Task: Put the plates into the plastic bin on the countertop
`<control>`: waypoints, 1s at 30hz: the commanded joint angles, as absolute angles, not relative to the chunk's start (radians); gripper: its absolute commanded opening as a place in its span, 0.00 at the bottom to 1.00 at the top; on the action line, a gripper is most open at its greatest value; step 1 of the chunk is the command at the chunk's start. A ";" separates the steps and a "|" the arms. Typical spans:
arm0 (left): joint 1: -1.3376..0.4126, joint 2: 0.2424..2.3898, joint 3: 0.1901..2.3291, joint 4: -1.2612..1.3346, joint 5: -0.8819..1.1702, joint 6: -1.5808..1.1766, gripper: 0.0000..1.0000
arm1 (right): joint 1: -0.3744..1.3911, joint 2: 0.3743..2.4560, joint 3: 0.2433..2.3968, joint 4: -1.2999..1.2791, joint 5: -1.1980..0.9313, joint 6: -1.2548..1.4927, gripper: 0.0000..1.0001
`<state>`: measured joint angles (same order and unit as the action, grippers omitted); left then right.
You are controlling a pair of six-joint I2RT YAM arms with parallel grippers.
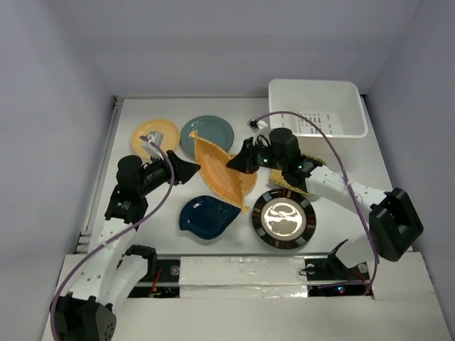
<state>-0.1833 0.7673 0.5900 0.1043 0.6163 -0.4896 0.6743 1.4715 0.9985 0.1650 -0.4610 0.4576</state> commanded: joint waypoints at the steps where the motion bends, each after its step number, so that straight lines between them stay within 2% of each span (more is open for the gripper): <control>1: -0.189 0.736 0.649 0.126 0.621 -0.459 0.42 | 0.637 1.378 1.069 0.196 -0.254 0.492 0.00; 6: -0.189 0.713 0.652 0.083 0.584 -0.437 0.43 | 0.426 1.275 1.101 0.155 -0.150 0.554 0.00; 13: -0.232 0.690 0.655 0.058 0.540 -0.428 0.43 | 0.126 1.252 1.091 0.126 0.162 0.791 0.00; 21: -0.261 0.672 0.657 0.029 0.485 -0.420 0.43 | 0.040 1.433 1.215 0.022 0.353 1.087 0.00; 30: -0.281 0.664 0.658 0.017 0.474 -0.417 0.43 | -0.020 1.621 1.292 -0.066 0.278 1.273 0.00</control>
<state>-0.2729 0.6792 0.6067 -0.0002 0.4786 -0.4339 -0.0032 1.6173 1.2270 -0.0666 0.2764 1.1698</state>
